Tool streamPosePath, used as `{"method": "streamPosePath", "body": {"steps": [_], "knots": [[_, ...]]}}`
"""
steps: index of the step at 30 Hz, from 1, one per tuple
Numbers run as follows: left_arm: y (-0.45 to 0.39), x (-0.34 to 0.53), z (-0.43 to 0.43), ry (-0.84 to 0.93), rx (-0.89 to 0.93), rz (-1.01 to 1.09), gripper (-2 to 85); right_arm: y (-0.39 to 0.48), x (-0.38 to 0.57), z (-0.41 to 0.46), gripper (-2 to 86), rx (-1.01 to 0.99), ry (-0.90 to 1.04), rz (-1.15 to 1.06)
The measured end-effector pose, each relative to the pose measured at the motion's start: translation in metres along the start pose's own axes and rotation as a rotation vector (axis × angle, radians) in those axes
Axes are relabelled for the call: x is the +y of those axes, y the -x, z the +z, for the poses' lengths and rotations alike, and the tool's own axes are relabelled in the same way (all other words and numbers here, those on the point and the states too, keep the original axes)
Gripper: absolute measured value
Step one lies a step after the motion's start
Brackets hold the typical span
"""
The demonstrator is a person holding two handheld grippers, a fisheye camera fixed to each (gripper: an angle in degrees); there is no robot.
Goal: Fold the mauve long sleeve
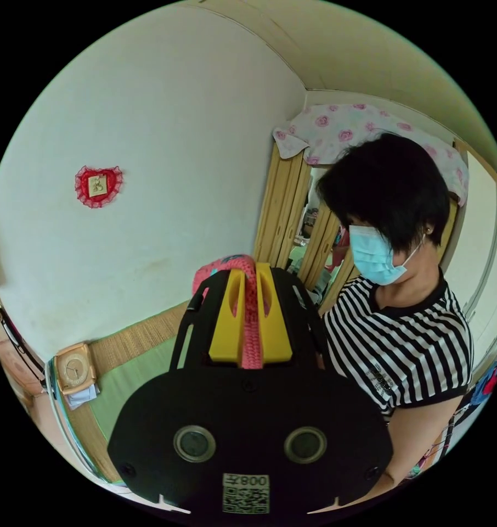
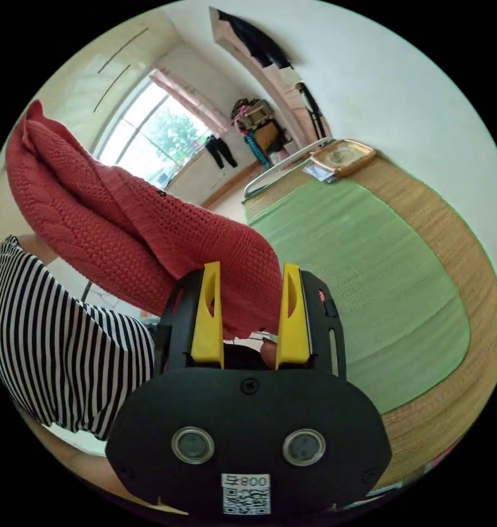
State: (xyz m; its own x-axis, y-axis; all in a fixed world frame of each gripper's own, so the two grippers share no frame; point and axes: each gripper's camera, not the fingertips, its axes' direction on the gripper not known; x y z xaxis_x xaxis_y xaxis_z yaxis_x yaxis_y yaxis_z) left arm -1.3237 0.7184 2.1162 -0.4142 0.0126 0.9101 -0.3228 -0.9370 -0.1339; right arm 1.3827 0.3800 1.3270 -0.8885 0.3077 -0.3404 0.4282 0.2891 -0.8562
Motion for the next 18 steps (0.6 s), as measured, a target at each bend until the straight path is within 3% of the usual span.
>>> {"method": "streamPosePath", "body": {"steps": [4,10,15,18], "knots": [[0.018,-0.013,-0.011,0.009,-0.005,-0.005,4.0,-0.012,-0.020,-0.004,15.2,-0.141,0.157,-0.100],[0.062,-0.020,-0.037,-0.004,-0.053,-0.080,3.9,-0.026,-0.010,-0.016,3.7,-0.434,0.266,-0.070],[0.104,-0.016,-0.068,-0.041,-0.115,-0.157,3.8,-0.040,0.023,-0.058,1.8,-0.497,0.202,0.023],[0.126,-0.011,-0.089,-0.068,-0.165,-0.196,3.7,-0.049,0.052,-0.120,1.2,-0.482,0.012,0.094]]}}
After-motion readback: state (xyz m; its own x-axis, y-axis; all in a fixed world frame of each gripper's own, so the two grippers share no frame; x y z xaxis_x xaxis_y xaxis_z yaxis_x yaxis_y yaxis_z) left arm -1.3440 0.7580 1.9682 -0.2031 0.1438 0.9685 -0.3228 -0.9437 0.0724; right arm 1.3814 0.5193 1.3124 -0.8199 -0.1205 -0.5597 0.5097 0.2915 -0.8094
